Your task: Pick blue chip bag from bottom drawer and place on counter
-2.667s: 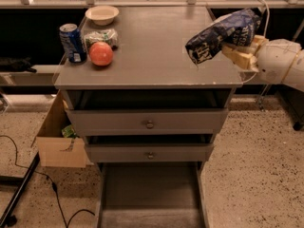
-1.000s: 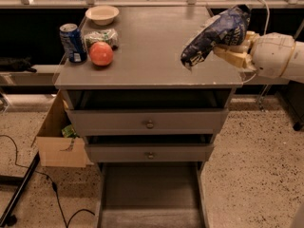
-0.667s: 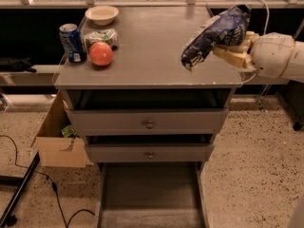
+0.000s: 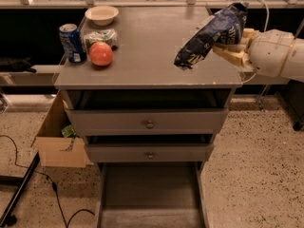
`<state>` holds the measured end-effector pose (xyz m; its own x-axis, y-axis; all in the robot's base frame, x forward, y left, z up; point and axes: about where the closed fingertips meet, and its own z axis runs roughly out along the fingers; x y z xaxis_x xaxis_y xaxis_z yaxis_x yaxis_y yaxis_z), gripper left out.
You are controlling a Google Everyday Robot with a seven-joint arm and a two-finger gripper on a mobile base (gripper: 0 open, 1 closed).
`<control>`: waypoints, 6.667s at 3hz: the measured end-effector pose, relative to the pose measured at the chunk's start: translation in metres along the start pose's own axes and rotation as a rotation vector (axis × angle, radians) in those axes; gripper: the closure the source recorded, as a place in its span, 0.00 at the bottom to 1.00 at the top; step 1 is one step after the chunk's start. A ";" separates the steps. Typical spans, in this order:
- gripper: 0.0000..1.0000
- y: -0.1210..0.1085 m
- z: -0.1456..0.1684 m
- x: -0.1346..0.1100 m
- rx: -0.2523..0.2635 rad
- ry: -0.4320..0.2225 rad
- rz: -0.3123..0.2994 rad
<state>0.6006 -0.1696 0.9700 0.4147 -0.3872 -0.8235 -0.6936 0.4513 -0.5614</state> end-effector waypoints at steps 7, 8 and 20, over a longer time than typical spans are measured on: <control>1.00 0.013 0.030 -0.012 0.143 0.448 -0.564; 1.00 0.013 0.030 -0.012 0.143 0.448 -0.564; 1.00 -0.085 0.141 0.060 0.158 0.345 -0.153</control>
Offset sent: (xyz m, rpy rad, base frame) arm -0.0018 -0.0067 0.0258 -0.4067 -0.1740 -0.2840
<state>0.7671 -0.1177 0.9571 0.2659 -0.6942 -0.6689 -0.5286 0.4752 -0.7034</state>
